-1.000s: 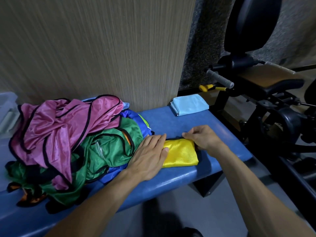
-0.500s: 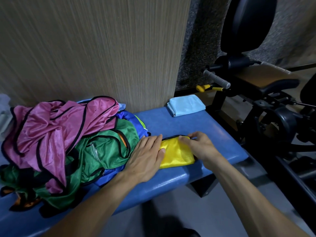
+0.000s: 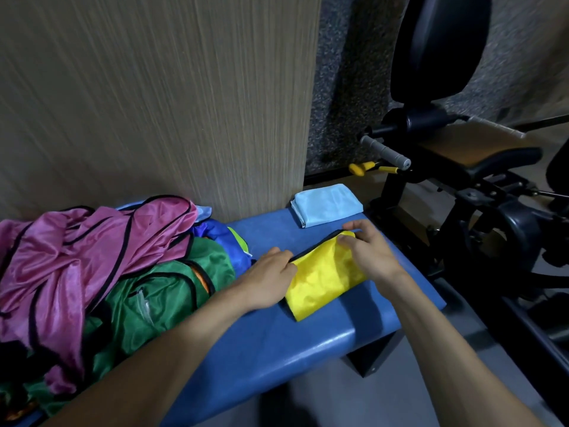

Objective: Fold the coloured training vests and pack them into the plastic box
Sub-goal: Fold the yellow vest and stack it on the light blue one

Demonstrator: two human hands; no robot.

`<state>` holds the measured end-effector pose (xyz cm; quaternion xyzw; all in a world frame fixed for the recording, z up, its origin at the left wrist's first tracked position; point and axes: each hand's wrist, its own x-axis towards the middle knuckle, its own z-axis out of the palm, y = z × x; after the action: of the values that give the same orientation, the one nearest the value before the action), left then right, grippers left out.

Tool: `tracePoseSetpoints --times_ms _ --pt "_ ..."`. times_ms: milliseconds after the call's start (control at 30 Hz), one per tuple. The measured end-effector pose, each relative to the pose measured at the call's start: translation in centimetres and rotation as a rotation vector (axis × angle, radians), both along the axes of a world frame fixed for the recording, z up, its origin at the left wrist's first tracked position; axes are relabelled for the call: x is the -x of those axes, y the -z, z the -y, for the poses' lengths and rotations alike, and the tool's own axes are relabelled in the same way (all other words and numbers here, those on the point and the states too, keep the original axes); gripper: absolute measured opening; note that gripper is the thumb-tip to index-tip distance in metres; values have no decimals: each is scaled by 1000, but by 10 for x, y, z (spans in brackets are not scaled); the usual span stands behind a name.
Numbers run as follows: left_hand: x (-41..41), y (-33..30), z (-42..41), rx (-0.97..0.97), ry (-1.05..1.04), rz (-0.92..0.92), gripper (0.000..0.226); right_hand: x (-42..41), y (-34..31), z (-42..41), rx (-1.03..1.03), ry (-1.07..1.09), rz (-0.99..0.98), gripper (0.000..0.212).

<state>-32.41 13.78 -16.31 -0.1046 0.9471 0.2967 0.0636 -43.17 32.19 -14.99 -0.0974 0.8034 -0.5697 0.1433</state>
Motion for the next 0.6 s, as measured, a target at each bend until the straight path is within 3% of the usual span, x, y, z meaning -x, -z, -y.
tracePoseSetpoints --times_ms 100,200,300,433,600 --pt "43 -5 8 -221 -72 -153 18 33 -6 4 61 143 -9 18" --pt "86 -19 8 -562 -271 -350 8 78 -17 13 46 207 -61 19" --pt "129 -28 12 -734 -499 -440 20 123 -29 28 17 213 -109 13" --pt "166 -17 27 -752 -679 -452 19 167 -27 52 -64 198 -145 10" --pt "165 -2 28 -615 -686 -528 7 191 -8 67 -161 154 -121 21"
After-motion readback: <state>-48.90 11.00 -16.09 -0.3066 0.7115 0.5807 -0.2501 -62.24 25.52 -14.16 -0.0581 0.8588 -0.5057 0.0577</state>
